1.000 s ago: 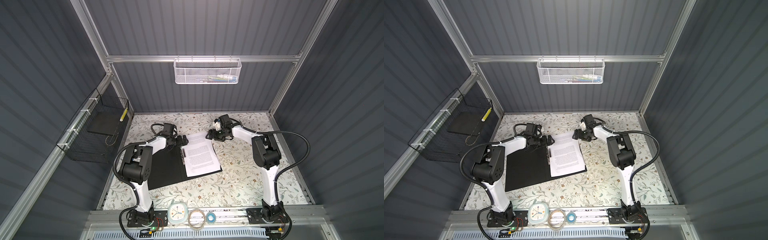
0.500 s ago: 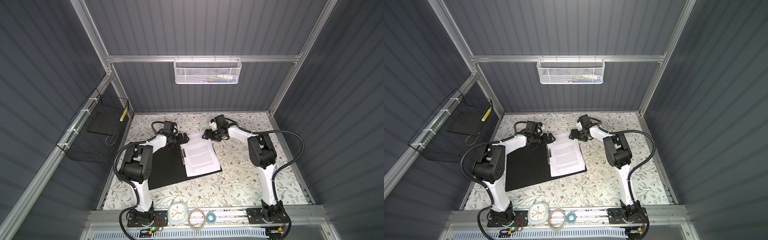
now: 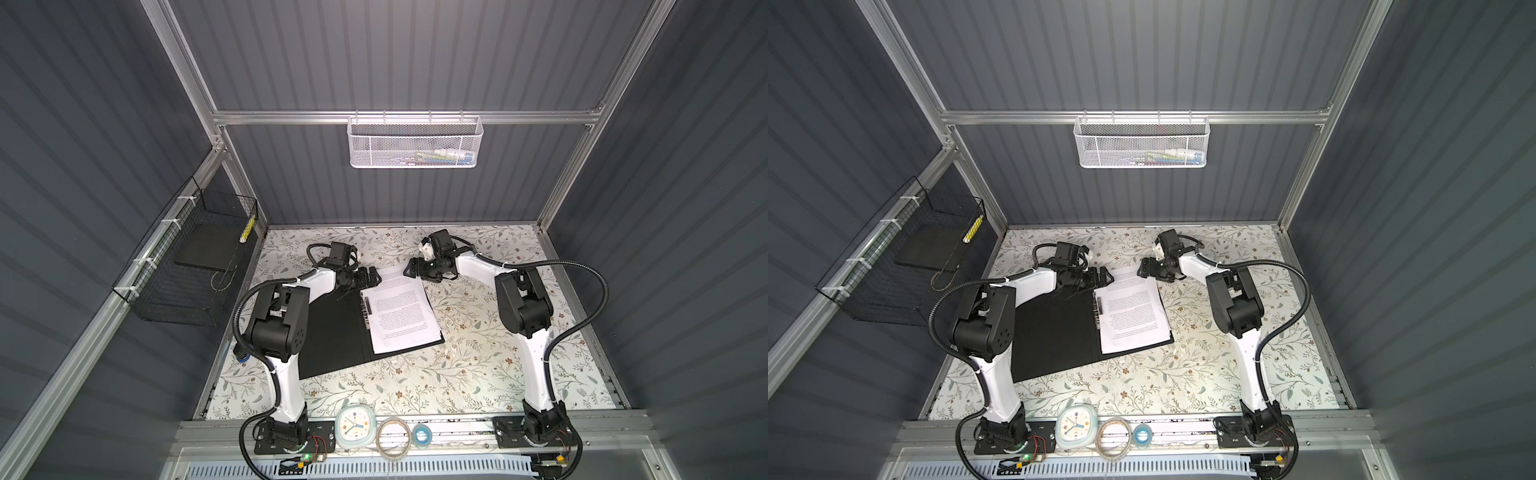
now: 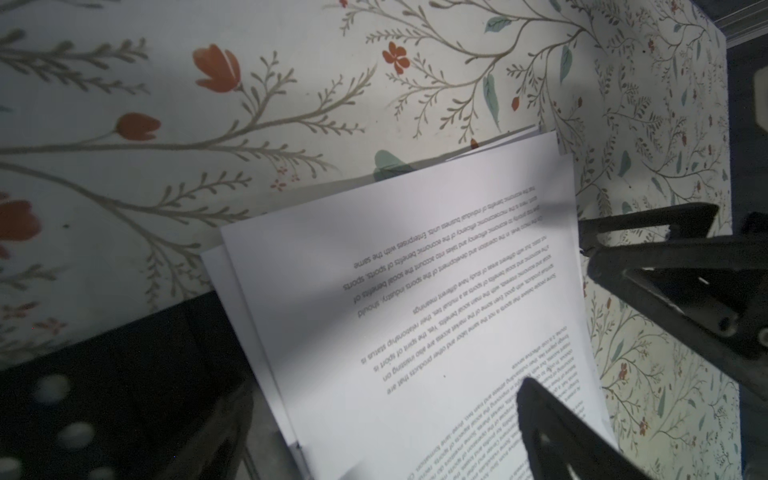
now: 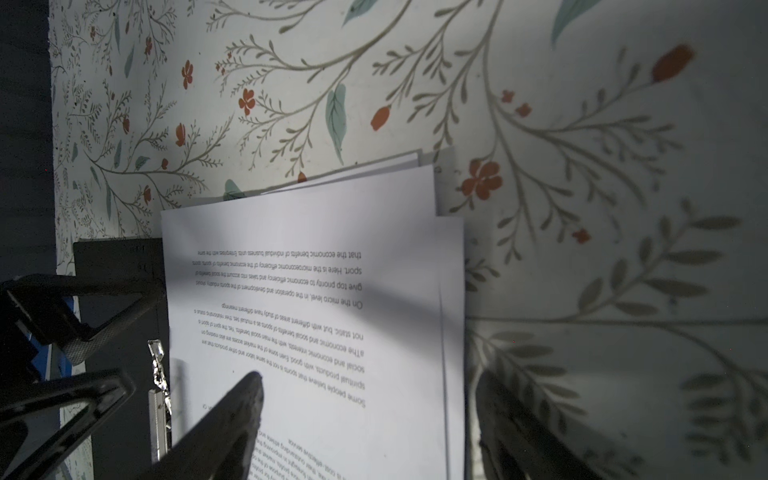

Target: Put the files into the folder

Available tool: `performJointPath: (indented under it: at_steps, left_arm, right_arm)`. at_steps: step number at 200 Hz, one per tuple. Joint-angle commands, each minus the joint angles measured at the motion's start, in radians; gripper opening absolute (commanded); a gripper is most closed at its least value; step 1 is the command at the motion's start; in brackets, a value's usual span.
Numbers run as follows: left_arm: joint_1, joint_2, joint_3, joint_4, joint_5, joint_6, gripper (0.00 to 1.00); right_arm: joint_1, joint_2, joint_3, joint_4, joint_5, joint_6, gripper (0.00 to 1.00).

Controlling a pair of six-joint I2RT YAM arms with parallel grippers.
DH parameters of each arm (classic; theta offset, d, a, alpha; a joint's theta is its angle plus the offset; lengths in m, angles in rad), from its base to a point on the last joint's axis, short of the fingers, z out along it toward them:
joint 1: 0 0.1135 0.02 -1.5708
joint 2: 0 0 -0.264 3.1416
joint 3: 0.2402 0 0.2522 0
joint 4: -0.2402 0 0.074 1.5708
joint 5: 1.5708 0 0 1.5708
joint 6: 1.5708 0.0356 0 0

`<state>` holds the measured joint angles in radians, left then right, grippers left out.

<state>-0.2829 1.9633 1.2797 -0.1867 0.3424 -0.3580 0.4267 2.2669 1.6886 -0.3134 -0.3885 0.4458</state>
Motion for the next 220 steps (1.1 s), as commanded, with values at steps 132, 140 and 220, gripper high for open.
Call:
performJointPath:
  at_steps: [132,140,220]
  left_arm:
    - [-0.014,0.007,0.093,-0.132,-0.130,0.036,0.99]
    - [-0.015,0.009,0.089,-0.121,-0.125,0.034,0.99]
    - [-0.015,0.078,0.125,-0.151,-0.122,0.046,0.99]
  right_arm:
    - [-0.018,-0.161,-0.119,-0.035,0.097,-0.036,0.84]
    - [-0.018,-0.149,-0.112,-0.036,0.087,-0.033,0.84]
    - [-0.018,-0.070,-0.059,-0.023,0.063,-0.014,0.85]
